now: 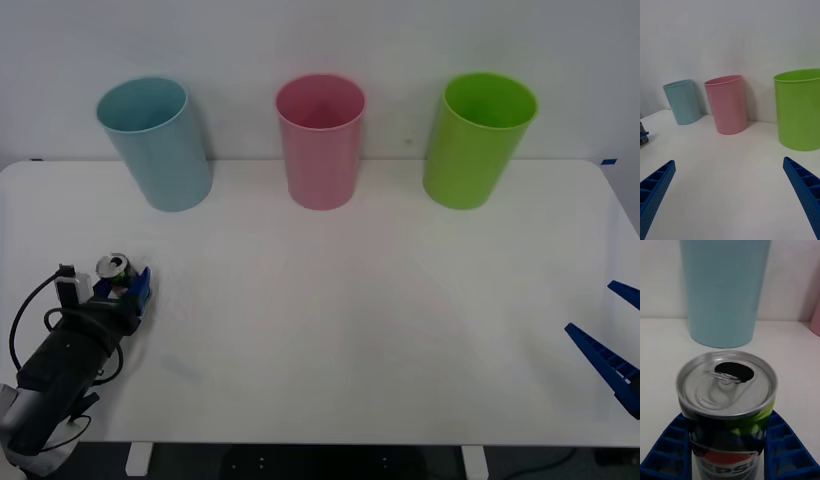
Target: Grasp the object on the table and drop it into the matching bin: aluminum can to the light blue bin, PET bottle to the pink bin.
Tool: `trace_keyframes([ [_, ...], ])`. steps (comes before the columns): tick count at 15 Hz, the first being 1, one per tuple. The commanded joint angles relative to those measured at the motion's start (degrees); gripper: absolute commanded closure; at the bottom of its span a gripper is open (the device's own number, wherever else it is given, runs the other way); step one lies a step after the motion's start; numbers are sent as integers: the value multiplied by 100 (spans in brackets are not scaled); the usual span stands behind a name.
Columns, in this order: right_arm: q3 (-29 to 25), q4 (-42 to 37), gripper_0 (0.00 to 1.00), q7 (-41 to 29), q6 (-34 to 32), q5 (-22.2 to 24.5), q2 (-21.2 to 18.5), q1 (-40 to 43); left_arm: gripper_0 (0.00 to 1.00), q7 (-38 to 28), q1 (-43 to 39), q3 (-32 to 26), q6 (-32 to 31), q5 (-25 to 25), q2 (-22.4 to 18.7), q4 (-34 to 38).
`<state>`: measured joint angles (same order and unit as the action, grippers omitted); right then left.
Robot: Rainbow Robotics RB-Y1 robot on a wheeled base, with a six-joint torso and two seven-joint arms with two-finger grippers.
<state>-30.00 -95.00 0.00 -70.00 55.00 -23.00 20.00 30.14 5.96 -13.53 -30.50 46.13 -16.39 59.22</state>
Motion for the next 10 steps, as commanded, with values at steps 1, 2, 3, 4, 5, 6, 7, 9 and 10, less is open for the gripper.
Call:
trace_keyframes([
  [1,0,0,0,0,0,0,0,0,100,9,-7,0,0,2,5,2],
  [2,0,0,0,0,0,0,0,0,100,9,-7,0,-9,2,5,2],
  [3,0,0,0,0,0,0,0,0,100,9,-7,0,-18,2,-4,2],
  [4,0,0,0,0,0,0,0,0,100,0,-16,-9,-70,2,-4,2],
  [5,0,0,0,0,0,0,0,0,100,0,-7,-35,-123,2,-4,11],
  [6,0,0,0,0,0,0,0,0,100,0,-16,-62,-176,10,-4,20],
  [7,0,0,0,0,0,0,0,0,100,0,-25,-79,-229,2,-4,37],
  [9,0,0,0,0,0,0,0,0,100,-17,-25,-132,-396,2,-4,108],
  [10,0,0,0,0,0,0,0,0,100,-35,-69,-150,-404,10,-4,240],
])
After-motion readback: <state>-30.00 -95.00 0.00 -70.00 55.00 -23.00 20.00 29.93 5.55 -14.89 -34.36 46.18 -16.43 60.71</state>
